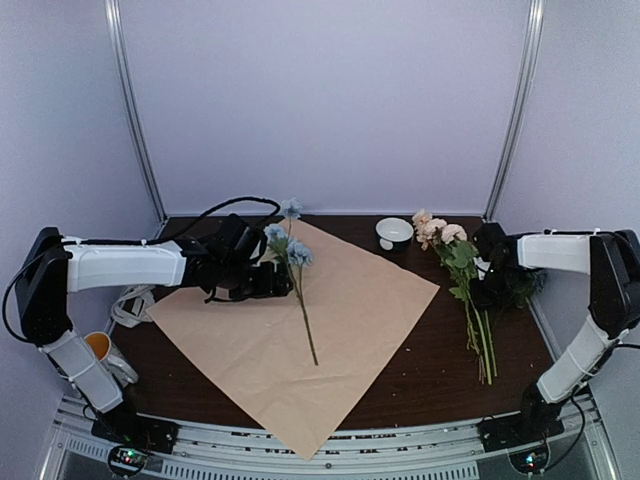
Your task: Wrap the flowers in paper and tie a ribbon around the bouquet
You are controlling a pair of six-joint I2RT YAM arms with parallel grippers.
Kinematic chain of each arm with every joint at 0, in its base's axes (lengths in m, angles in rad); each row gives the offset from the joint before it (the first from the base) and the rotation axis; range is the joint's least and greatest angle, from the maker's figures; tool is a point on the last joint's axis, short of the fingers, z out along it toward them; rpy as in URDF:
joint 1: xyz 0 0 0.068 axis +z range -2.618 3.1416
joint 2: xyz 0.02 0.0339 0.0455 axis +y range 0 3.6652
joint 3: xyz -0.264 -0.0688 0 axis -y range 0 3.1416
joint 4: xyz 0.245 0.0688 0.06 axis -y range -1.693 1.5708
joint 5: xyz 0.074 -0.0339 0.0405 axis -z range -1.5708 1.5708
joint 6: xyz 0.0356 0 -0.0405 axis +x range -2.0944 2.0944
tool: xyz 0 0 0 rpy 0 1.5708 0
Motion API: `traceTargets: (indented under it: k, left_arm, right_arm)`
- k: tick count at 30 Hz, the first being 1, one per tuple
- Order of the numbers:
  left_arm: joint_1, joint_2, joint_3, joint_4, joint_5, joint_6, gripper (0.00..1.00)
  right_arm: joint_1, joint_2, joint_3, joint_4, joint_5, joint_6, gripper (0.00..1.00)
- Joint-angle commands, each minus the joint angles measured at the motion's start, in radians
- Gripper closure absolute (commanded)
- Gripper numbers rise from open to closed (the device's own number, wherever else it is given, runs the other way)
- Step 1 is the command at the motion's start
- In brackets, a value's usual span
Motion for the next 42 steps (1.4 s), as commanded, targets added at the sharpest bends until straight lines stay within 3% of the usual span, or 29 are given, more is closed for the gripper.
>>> traceTargets:
  k: [1, 9, 14, 17, 20, 23, 25, 37, 38, 39, 42]
  left_arm:
    - [0.004, -0.026, -0.052, 0.024, -0.033, 0.057, 0.09]
    - [0.006, -0.042, -0.090, 0.019, -0.068, 0.076, 0.08]
    - [0.006, -0.046, -0.074, 0.004, -0.080, 0.096, 0.08]
    - [0.005, -0.057, -0.079, 0.007, -0.087, 0.097, 0.07]
    - [0.006, -0.067, -0.089, 0.007, -0.095, 0.099, 0.07]
    - [0.006, -0.072, -0.099, 0.011, -0.100, 0.099, 0.07]
    - [0.005, -0.072, -0.100, 0.013, -0.100, 0.099, 0.07]
    - [0.006, -0.074, -0.103, 0.012, -0.110, 0.111, 0.07]
    - [0.006, -0.074, -0.105, 0.016, -0.111, 0.109, 0.07]
    - [0.005, -0.074, -0.107, 0.021, -0.111, 0.106, 0.07]
    - [0.005, -0.071, -0.110, 0.025, -0.099, 0.105, 0.07]
  right_arm:
    - [0.067, -0.124, 0.073, -0.099, 0.155, 0.005, 1.00]
    - [0.103, -0.271, 0.172, -0.252, 0.385, -0.004, 1.00]
    - [0.103, -0.294, 0.145, -0.214, 0.322, -0.004, 0.93]
    - [0.103, -0.297, 0.124, -0.186, 0.343, 0.008, 0.95]
    - [0.102, -0.296, 0.126, -0.186, 0.367, 0.008, 0.89]
    - [0.102, -0.294, 0.123, -0.177, 0.336, 0.013, 0.90]
    - [0.102, -0.291, 0.098, -0.163, 0.276, 0.027, 1.00]
    - [0.098, -0.258, -0.108, 0.033, 0.037, 0.112, 1.00]
    - [0.097, -0.246, -0.121, 0.053, 0.022, 0.124, 0.94]
    - [0.095, -0.226, -0.128, 0.060, 0.018, 0.137, 0.81]
    - [0.087, -0.157, -0.130, 0.070, -0.002, 0.142, 0.74]
